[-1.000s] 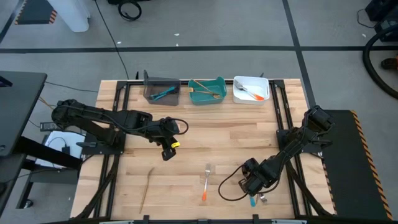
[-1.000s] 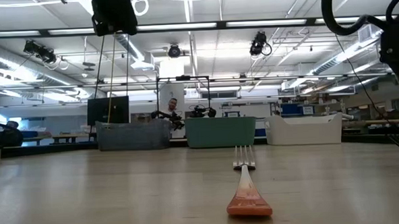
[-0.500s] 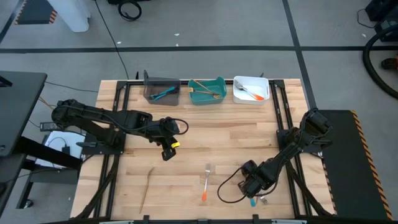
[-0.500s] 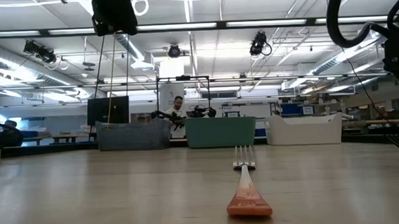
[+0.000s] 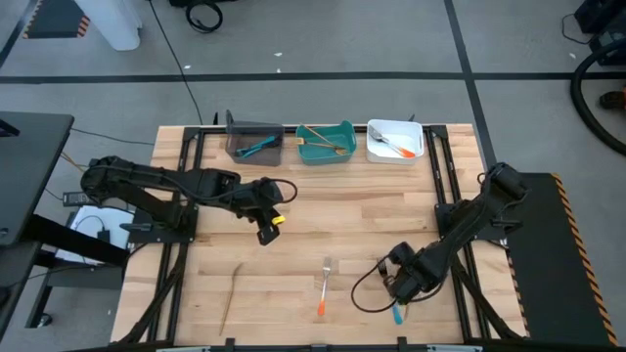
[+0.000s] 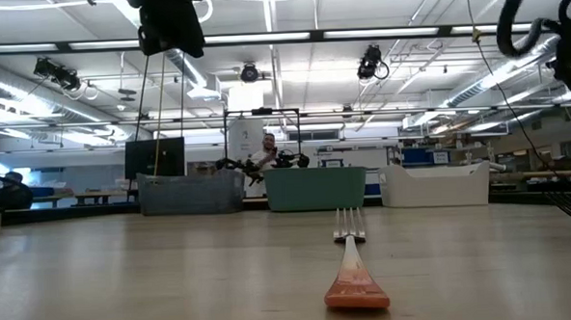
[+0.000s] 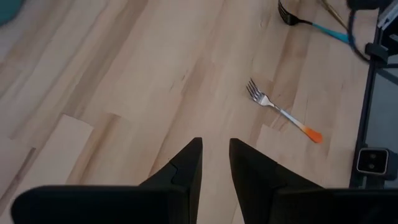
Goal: Sort silverware by color (type)
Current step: Put the orange fork into the white bin, then put the gold fork into the green bin
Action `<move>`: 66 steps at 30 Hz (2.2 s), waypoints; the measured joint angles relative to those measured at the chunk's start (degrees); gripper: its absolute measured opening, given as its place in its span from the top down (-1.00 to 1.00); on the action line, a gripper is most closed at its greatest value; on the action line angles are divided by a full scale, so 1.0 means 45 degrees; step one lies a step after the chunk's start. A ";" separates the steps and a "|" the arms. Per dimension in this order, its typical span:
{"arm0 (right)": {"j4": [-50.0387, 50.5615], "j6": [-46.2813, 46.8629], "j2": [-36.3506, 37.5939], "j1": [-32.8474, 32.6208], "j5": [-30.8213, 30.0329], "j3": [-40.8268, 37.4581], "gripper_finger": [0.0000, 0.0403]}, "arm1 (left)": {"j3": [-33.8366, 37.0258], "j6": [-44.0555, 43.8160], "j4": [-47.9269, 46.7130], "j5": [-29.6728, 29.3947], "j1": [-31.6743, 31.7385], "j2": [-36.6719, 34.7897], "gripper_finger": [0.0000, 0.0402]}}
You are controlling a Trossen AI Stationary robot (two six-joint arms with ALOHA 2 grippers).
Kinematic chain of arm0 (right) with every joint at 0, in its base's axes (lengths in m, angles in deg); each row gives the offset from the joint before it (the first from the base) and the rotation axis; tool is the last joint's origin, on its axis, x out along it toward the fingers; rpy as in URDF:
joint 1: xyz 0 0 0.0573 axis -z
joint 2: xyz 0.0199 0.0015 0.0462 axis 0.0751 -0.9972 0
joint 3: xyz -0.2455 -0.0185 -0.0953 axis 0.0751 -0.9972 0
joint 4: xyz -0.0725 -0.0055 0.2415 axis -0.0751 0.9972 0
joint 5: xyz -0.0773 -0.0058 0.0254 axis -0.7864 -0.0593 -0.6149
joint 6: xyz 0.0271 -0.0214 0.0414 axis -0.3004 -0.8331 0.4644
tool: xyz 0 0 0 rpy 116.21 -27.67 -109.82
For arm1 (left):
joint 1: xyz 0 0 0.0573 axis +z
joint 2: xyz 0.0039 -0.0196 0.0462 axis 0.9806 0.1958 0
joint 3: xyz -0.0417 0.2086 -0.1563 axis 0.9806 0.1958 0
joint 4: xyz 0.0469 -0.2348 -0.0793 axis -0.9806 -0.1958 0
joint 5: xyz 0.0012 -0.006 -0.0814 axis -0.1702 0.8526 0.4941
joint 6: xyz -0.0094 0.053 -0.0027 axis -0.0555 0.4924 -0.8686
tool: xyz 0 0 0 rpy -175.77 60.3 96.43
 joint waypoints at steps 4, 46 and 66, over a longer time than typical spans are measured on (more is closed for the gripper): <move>0.0032 0.0487 0.1156 0.0012 -0.1820 0.0045 0.99 | 0.0000 0.0022 0.0538 0.0000 0.0344 0.0002 0.56; -0.5807 -2.3048 0.5108 1.7186 -0.8490 0.0056 1.00 | -0.0010 0.6390 0.4022 0.0019 0.6423 0.0226 0.56; -0.4537 -2.6604 0.1419 1.9509 -0.6431 0.0056 0.66 | -0.0005 0.5897 0.3620 0.0021 0.7958 0.0216 0.56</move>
